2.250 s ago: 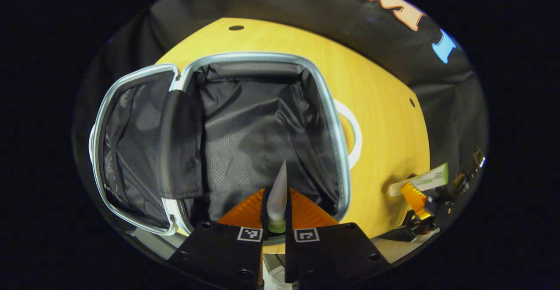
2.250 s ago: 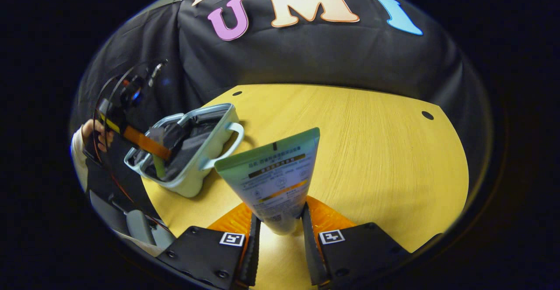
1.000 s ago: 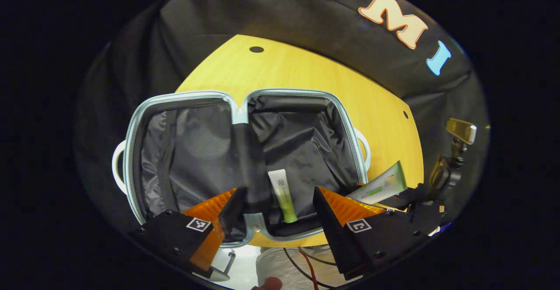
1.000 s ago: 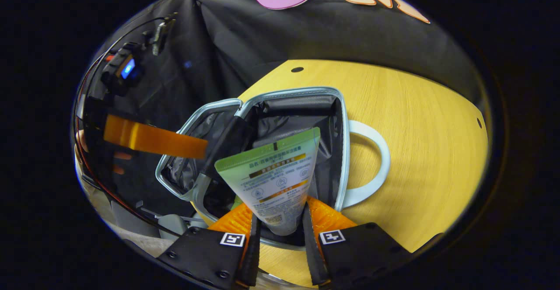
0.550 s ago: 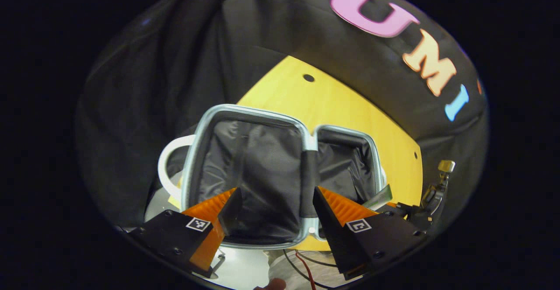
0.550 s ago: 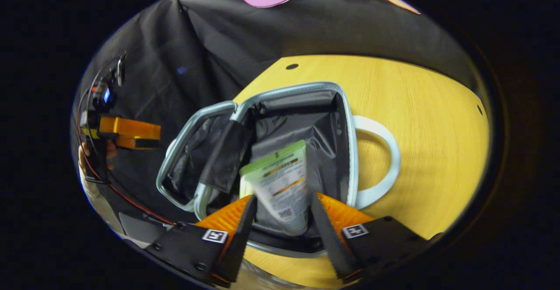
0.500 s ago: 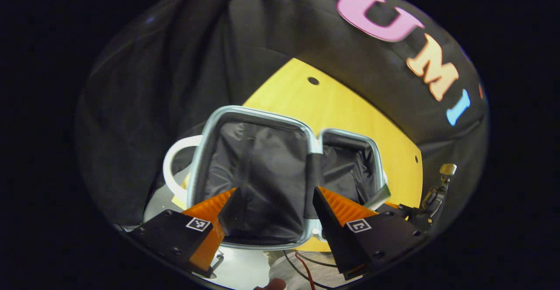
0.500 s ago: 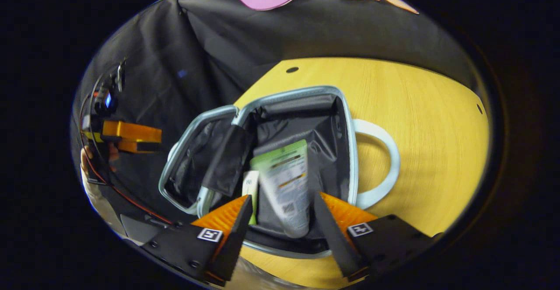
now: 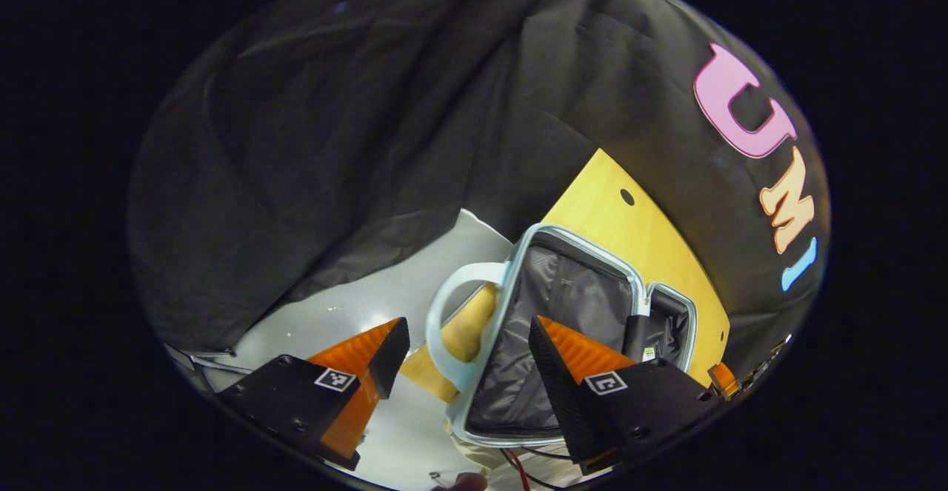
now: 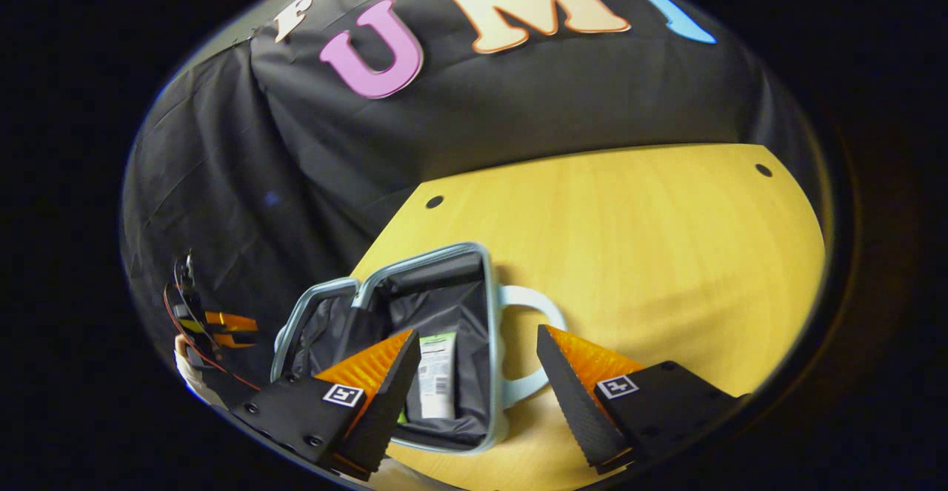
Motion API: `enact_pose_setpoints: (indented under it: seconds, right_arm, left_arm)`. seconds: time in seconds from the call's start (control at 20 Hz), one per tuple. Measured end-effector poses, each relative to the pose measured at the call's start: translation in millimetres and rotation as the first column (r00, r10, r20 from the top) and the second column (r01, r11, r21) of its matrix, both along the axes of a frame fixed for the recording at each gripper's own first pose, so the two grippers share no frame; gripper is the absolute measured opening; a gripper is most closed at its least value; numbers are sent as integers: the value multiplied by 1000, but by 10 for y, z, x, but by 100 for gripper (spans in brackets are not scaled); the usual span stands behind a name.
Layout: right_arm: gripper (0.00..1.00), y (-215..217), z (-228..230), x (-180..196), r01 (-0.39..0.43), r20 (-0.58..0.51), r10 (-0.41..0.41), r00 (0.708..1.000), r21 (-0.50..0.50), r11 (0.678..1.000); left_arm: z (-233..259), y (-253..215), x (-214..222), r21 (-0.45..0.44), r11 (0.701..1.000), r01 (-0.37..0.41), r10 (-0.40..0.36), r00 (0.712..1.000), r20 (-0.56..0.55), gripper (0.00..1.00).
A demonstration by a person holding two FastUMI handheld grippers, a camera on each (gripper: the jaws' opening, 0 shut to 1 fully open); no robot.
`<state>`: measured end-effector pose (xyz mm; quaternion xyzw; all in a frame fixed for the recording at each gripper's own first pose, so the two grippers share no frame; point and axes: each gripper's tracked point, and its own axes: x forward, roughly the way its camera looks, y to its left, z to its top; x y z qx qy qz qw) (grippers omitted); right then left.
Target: First open the suitcase, pack the skin care products into it, and then close the suitcase.
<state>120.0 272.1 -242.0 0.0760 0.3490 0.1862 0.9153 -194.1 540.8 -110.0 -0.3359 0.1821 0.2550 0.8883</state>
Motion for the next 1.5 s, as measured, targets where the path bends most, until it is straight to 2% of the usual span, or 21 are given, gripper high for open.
enact_pose_setpoints:
  seconds: [0.25,0.5,0.55,0.65,0.7,0.8,1.05,1.2,1.35,1.5]
  right_arm:
    - [98,-623,229,154,117,68,-112,991,-63,991]
    - [98,-976,311,80,176,84,-169,982,-83,981]
    - [98,-1019,315,63,179,87,-171,981,-94,979]
    - [98,-1064,289,34,175,89,-166,982,-118,977]
    - [98,-1074,281,15,171,88,-161,983,-128,977]
    - [98,-1080,272,4,168,77,-159,984,-130,977]
    - [98,-1078,270,39,165,81,-156,984,-115,980]
    - [98,-1054,257,34,158,80,-151,985,-99,982]
    - [98,-1074,241,16,152,77,-146,986,-87,984]
    - [98,-1092,207,7,150,73,-146,987,-61,987]
  left_arm:
    - [-336,201,204,-35,999,34,-32,998,63,94]
    - [-576,254,437,-128,990,55,-38,991,131,87]
    - [-595,258,495,-157,986,63,-39,988,151,80]
    - [-669,225,536,-198,978,63,-34,988,149,59]
    - [-689,252,569,-205,977,60,-27,987,157,52]
    - [-678,272,582,-218,975,44,-6,986,170,12]
    - [-440,173,560,-243,969,45,9,976,217,12]
    - [-264,120,477,-220,975,32,14,978,206,12]
    - [282,-74,386,-180,982,58,-5,959,283,10]
    - [882,-386,328,-122,987,106,-56,932,358,9]
